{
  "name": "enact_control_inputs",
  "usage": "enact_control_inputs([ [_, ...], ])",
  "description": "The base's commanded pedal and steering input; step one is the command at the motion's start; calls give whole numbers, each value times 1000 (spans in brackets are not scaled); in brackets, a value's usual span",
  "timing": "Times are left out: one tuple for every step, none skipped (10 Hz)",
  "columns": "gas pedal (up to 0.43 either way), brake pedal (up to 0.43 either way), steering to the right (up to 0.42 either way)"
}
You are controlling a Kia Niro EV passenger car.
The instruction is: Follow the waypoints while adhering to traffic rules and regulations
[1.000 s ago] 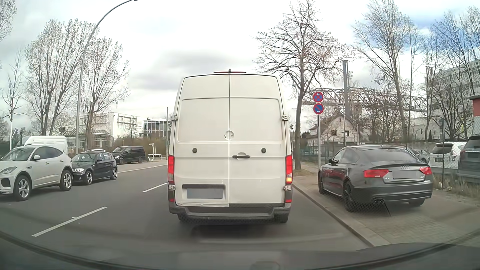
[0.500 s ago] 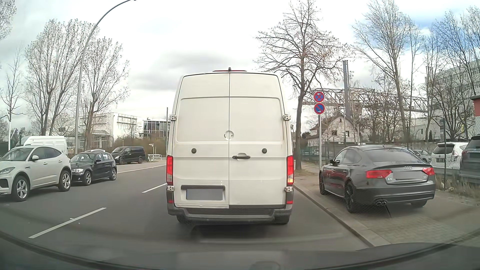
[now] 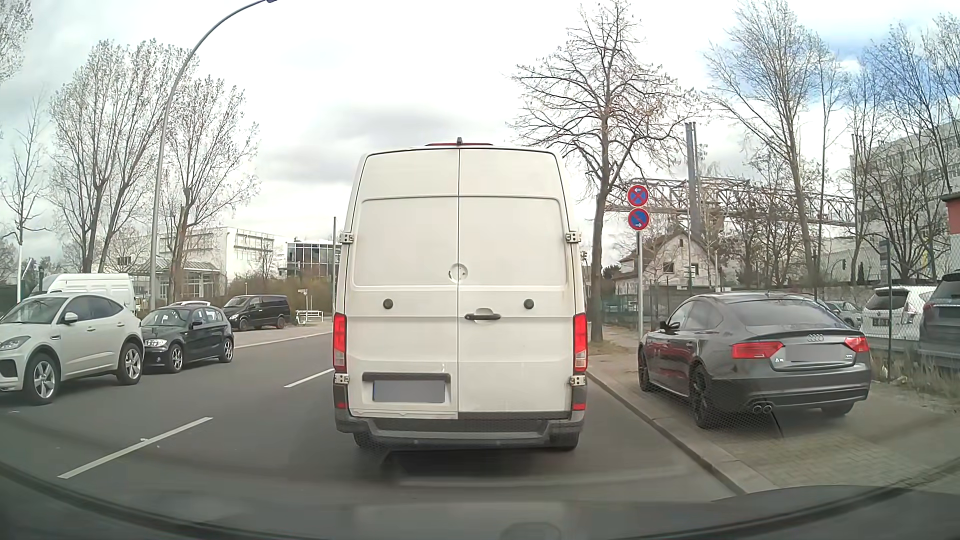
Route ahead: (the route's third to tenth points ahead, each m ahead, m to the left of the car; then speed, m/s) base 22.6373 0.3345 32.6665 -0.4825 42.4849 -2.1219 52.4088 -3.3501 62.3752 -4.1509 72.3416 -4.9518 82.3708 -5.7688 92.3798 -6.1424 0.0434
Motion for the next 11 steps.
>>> enact_control_inputs([
  [0,287,-17],
  [0,299,-17],
  [0,311,-17],
  [0,317,-17],
  [0,335,-17],
  [0,366,-17],
  [0,402,-17],
  [0,415,-17],
  [0,415,-17],
  [0,396,-17],
  [0,305,-17],
])
